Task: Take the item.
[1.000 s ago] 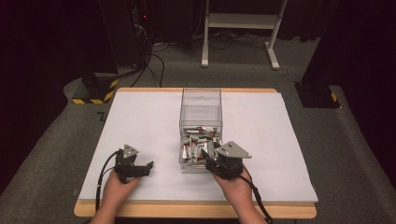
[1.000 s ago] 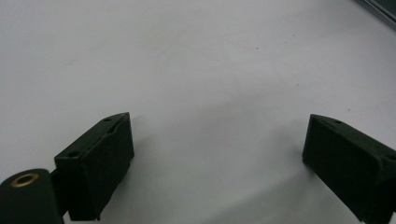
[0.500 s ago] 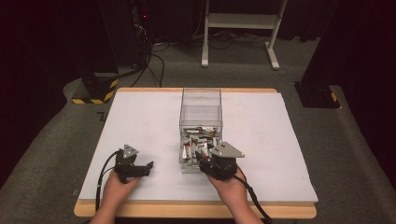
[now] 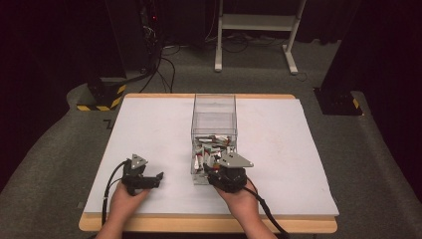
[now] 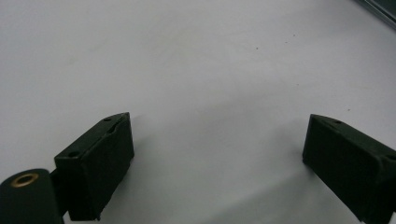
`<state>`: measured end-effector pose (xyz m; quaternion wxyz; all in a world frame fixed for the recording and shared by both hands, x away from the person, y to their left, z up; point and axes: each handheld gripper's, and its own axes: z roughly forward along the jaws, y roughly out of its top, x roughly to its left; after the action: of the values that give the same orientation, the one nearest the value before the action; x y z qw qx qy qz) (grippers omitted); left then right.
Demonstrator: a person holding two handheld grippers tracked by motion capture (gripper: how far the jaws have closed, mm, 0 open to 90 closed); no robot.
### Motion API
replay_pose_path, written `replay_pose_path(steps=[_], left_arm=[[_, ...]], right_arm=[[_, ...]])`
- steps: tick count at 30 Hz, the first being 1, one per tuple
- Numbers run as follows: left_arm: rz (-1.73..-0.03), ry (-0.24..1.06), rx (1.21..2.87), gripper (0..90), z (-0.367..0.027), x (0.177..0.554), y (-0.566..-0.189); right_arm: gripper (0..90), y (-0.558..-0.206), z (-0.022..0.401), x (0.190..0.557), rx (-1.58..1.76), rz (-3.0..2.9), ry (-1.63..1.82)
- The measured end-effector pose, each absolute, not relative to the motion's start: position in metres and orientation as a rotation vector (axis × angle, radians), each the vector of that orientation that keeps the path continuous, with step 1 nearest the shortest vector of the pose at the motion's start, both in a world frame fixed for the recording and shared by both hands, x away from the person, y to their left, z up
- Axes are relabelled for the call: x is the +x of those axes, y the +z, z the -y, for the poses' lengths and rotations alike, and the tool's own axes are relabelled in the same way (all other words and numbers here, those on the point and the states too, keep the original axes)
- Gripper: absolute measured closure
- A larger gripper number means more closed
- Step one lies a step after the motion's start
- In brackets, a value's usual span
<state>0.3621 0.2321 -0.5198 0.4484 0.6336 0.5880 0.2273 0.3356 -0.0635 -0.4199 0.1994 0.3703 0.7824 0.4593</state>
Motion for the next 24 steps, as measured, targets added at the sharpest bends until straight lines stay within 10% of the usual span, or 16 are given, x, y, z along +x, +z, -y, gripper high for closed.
replay_pose_path(steps=[24], left_arm=[[-1.452, 0.564, 1.575, 8.9, -0.2326, 0.3621, -0.5197]], right_arm=[[86.9, -0.4260, 0.0685, 0.3365, 1.065, -2.191, 1.328]])
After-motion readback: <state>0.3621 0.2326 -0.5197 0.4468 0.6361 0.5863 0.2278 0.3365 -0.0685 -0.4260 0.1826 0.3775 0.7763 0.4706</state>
